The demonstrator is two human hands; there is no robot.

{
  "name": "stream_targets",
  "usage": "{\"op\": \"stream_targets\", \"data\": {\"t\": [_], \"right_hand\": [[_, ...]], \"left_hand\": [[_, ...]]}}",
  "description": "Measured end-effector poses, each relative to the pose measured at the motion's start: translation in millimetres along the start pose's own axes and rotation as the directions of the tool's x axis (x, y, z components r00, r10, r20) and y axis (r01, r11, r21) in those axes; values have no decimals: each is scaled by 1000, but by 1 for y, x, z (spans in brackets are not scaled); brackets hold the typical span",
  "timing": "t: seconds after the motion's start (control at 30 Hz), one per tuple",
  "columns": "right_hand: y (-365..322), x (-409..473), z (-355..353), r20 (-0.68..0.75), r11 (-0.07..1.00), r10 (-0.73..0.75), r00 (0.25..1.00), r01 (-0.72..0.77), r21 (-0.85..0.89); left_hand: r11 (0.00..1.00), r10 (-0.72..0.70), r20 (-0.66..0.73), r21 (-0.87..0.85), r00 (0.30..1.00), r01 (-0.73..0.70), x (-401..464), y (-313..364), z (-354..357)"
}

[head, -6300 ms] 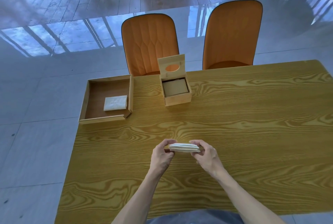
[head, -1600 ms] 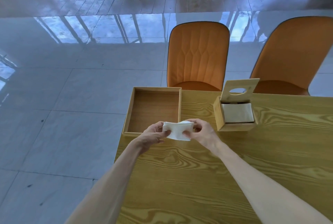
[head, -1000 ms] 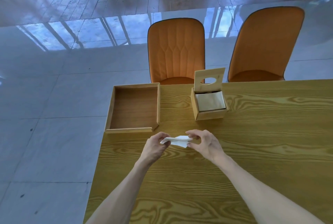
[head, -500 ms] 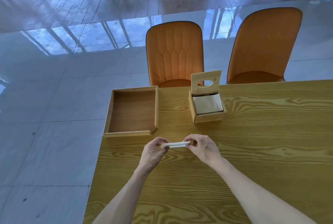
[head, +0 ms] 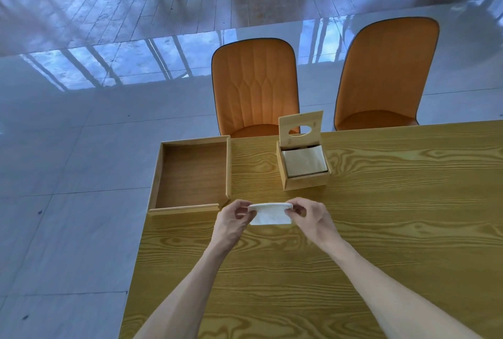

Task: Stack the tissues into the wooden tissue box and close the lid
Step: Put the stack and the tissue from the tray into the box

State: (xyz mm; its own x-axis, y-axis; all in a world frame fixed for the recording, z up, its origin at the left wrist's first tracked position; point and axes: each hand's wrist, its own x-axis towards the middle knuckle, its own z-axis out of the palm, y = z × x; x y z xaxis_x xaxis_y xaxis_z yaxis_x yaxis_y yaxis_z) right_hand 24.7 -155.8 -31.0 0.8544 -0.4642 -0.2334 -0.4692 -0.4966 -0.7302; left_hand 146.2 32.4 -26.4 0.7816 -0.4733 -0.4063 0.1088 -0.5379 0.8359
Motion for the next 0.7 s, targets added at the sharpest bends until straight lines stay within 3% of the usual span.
{"op": "stream_targets", "data": {"t": [0.27, 0.5, 0.7], "right_hand": [[8, 27, -68, -223, 985, 106, 969, -72, 157], [12, 59, -96, -298, 965, 149, 943, -73, 250], [14, 84, -96, -326, 981, 154, 933, -107, 160]], "left_hand": [[992, 62, -34, -105, 998, -65, 39, 64, 38], [990, 36, -110, -128, 993, -50, 66, 105, 63], [999, -32, -257, -26, 966, 26, 85, 117, 74]]}}
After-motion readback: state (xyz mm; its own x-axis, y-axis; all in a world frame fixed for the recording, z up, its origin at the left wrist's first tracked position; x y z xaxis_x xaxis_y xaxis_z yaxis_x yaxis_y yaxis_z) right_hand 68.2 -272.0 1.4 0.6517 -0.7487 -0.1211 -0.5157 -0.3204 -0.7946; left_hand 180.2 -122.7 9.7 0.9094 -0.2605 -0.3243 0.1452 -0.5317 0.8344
